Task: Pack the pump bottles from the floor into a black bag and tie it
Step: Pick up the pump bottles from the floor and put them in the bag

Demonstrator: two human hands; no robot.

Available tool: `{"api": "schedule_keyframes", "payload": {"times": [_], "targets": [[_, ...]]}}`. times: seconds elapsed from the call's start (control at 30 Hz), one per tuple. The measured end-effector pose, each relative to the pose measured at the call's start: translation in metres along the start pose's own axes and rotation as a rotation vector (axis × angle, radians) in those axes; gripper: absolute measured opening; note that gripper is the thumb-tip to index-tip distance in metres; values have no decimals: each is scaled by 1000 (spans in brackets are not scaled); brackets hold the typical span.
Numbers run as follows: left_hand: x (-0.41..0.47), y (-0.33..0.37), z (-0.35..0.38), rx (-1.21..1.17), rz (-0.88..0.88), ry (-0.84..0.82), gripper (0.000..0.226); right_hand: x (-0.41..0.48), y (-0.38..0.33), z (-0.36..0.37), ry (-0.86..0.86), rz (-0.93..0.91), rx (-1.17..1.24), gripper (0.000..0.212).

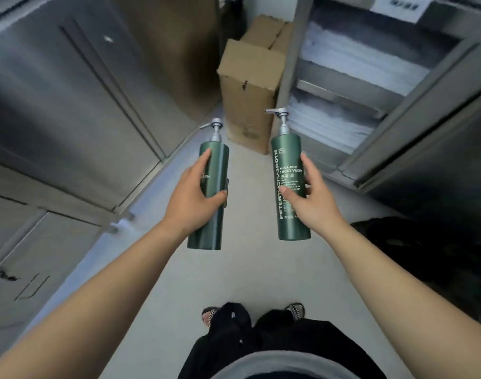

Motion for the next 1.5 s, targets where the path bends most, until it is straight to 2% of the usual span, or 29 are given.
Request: {"api": "schedule_keyframes", "payload": {"times": [0.23,0.4,0.67,0.97,1.1,1.3,1.5], "targets": [[27,130,126,34,235,-219,85,-35,53,-174,300,114,57,79],[45,215,205,96,447,-422,86,-65,92,-263,556,235,161,79],[92,315,316,192,751,-766,91,-73,139,-324,913,425,272,79],[150,418,405,301,1093,-993,90,-73,168,-362,1409,571,327,79],[138,436,436,359,1156,-1087,91,-86,185,-377,1508,639,345,78],[112,446,497,392,1136,-1146,92,-97,227,-401,1501,686,361,78],[113,443,584,424,1124,-1200,93,-76,302,-414,1525,710,453,89]]}}
Point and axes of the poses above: each hand's wrist, its own x-axis towards the middle knuckle, its own z-axis out of the palm, y = z × x, the point moved 1 cm from there along x, towards the middle knuckle, and after that the axes turned 5 degrees about x, right-handed, at the moved point
